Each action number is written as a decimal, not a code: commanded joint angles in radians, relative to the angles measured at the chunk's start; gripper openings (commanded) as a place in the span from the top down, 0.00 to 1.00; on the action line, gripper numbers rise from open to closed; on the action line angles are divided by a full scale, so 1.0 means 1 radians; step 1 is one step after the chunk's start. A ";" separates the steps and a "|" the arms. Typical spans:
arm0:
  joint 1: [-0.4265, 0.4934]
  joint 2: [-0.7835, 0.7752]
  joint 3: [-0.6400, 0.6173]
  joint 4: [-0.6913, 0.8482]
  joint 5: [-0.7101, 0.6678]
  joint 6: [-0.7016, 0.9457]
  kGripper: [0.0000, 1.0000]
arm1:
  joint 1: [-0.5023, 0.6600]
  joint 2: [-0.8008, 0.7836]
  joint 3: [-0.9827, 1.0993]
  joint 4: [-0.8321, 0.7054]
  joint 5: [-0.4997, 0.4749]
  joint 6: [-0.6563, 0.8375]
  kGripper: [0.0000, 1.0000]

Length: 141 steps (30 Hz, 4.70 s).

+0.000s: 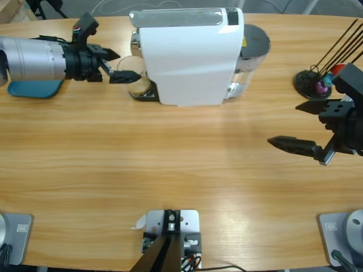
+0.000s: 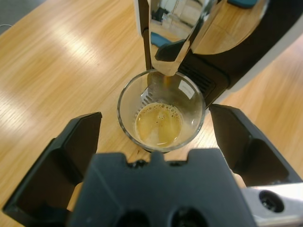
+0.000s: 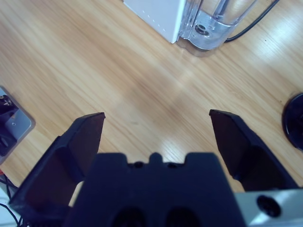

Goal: Pour coffee

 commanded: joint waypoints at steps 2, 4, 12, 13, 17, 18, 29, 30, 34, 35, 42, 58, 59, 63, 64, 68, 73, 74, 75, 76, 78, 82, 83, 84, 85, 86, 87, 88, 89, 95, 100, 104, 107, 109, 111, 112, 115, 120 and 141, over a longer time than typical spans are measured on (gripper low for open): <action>0.001 0.090 0.002 -0.024 -0.041 0.020 0.00 | -0.010 0.023 0.000 0.016 -0.004 -0.014 0.00; 0.001 0.101 0.000 -0.037 -0.040 0.035 0.00 | -0.010 0.021 -0.001 0.018 -0.003 -0.014 0.00; 0.002 0.128 0.003 -0.064 -0.039 0.023 0.06 | -0.010 0.026 -0.003 0.019 -0.002 -0.014 0.00; 0.003 0.131 0.004 -0.064 -0.039 -0.003 0.06 | -0.010 0.026 -0.003 0.019 -0.002 -0.014 0.00; 0.003 0.138 0.008 -0.064 -0.040 -0.025 0.06 | -0.010 0.027 -0.003 0.018 0.003 -0.013 0.00; 0.003 0.139 0.008 -0.064 -0.040 -0.025 0.07 | -0.010 0.028 -0.003 0.018 0.004 -0.014 0.00; -0.011 0.148 0.009 -0.063 -0.051 -0.033 1.00 | -0.010 0.039 -0.003 0.012 0.019 -0.012 0.00; -0.016 0.148 0.010 -0.064 -0.050 -0.033 1.00 | -0.010 0.041 -0.003 0.012 0.020 -0.013 0.00; -0.022 0.145 0.017 -0.064 -0.028 -0.046 1.00 | -0.010 0.036 -0.003 0.012 0.018 -0.012 0.00; -0.022 0.145 0.021 -0.064 -0.027 -0.047 1.00 | -0.010 0.030 -0.003 0.013 0.015 -0.012 0.00; -0.021 0.112 0.044 -0.069 0.038 -0.048 1.00 | -0.011 0.022 -0.003 0.013 0.000 -0.012 0.00; 0.162 -0.196 0.175 -0.058 0.145 -0.131 1.00 | -0.012 0.030 0.000 0.007 0.002 -0.012 0.00; 0.198 -0.219 0.177 -0.047 0.151 -0.139 1.00 | -0.011 0.031 0.001 0.005 0.002 -0.012 0.00; 0.373 -0.230 0.176 -0.033 0.163 -0.185 1.00 | -0.011 0.031 0.002 0.001 0.001 -0.011 0.00; 0.393 -0.223 0.172 -0.033 0.176 -0.185 1.00 | -0.011 0.030 0.002 0.000 0.001 -0.011 0.00; 0.455 -0.181 0.157 -0.035 0.234 -0.186 1.00 | -0.011 0.033 0.002 -0.001 0.003 -0.009 0.00; 0.538 -0.061 0.105 -0.054 0.241 -0.178 1.00 | -0.011 0.020 0.000 0.009 0.001 -0.006 0.00; 0.542 -0.042 0.086 -0.055 0.239 -0.176 1.00 | -0.011 0.020 0.000 0.010 0.001 -0.006 0.00; 0.544 -0.021 0.070 -0.055 0.237 -0.175 1.00 | -0.011 0.024 -0.001 0.012 0.001 -0.006 0.00; 0.544 0.000 0.057 -0.058 0.235 -0.176 1.00 | -0.012 0.025 -0.001 0.012 0.001 -0.006 0.00; 0.547 0.044 0.034 -0.063 0.237 -0.179 1.00 | -0.011 0.023 -0.001 0.014 0.002 -0.006 0.00; 0.571 0.117 -0.004 -0.091 0.236 -0.182 1.00 | -0.011 0.025 -0.001 0.016 0.001 -0.005 0.00; 0.571 0.132 -0.011 -0.094 0.235 -0.181 1.00 | -0.011 0.030 -0.001 0.014 0.001 -0.005 0.00; 0.571 0.147 -0.018 -0.095 0.231 -0.179 1.00 | -0.010 0.036 -0.001 0.011 0.001 -0.005 0.00; 0.568 0.162 -0.022 -0.098 0.230 -0.177 1.00 | -0.011 0.043 -0.001 0.009 0.001 -0.005 0.00; 0.565 0.177 -0.022 -0.103 0.230 -0.178 1.00 | -0.011 0.048 -0.001 0.008 0.001 -0.005 0.00; 0.563 0.187 -0.023 -0.114 0.228 -0.179 1.00 | -0.012 0.051 -0.001 0.007 0.001 -0.005 0.00; 0.561 0.191 -0.026 -0.116 0.227 -0.180 1.00 | -0.011 0.053 -0.001 0.007 0.002 -0.005 0.00; 0.561 0.195 -0.032 -0.116 0.223 -0.182 1.00 | -0.012 0.053 -0.001 0.007 0.002 -0.005 0.00; 0.566 0.231 -0.079 -0.051 0.187 -0.215 1.00 | -0.011 0.055 0.000 0.007 0.004 -0.006 0.00; 0.569 0.233 -0.086 -0.026 0.166 -0.219 0.95 | -0.010 0.045 0.001 0.007 0.003 -0.005 0.00; 0.561 0.219 -0.073 -0.031 0.161 -0.219 0.00 | -0.011 0.048 0.002 0.007 0.007 -0.006 0.00; 0.563 0.205 -0.055 -0.027 0.195 -0.220 0.00 | -0.011 0.050 0.003 0.002 0.007 -0.006 0.00; 0.563 0.159 -0.021 -0.029 0.245 -0.223 0.00 | -0.012 0.051 0.003 -0.001 0.007 -0.006 0.00; 0.563 0.088 0.007 -0.029 0.273 -0.222 0.00 | -0.011 0.055 0.003 -0.001 0.014 -0.007 0.00; 0.563 0.045 0.020 -0.028 0.279 -0.221 0.00 | -0.011 0.055 0.003 -0.001 0.016 -0.007 0.00; 0.566 -0.091 0.045 -0.010 0.277 -0.225 0.00 | -0.011 0.044 0.006 -0.001 0.018 -0.008 0.00; 0.521 -0.353 0.061 0.255 0.276 -0.274 0.00 | -0.010 0.027 0.012 -0.007 0.007 -0.007 0.00; 0.078 -0.986 0.058 0.941 0.046 -0.301 0.00 | -0.011 -0.043 0.031 -0.045 -0.172 0.112 0.00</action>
